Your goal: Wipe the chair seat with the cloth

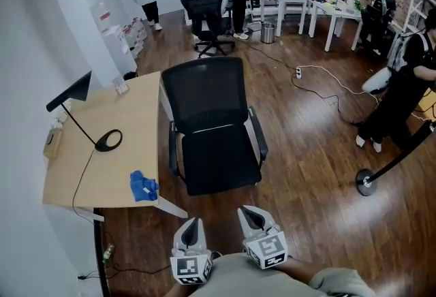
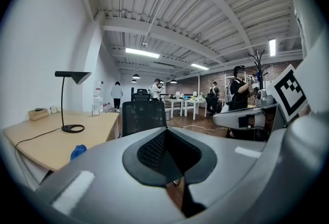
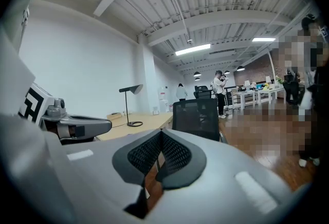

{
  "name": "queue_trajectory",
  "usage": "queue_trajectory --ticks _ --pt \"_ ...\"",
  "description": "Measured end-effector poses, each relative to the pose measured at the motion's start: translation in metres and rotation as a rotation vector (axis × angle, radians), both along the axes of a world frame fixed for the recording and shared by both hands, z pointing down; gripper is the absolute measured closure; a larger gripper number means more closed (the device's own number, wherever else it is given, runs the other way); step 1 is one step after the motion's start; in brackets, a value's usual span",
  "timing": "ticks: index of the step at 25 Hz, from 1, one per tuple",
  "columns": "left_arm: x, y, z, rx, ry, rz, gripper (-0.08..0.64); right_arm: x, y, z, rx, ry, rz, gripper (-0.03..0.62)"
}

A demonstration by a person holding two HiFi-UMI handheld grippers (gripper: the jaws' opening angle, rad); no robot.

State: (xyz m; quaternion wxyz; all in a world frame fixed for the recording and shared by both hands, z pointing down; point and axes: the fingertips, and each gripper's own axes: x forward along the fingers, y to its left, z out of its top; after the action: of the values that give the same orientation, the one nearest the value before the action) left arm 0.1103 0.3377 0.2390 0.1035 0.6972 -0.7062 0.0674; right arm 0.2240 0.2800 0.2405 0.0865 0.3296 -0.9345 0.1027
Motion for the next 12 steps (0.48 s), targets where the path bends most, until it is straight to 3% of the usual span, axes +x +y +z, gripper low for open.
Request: queue_trajectory --ticks 12 --pt "-0.015 0.024 0.013 0.012 0.025 0.064 0.555 -0.018 0.039 0.011 -0.006 0.036 0.032 0.592"
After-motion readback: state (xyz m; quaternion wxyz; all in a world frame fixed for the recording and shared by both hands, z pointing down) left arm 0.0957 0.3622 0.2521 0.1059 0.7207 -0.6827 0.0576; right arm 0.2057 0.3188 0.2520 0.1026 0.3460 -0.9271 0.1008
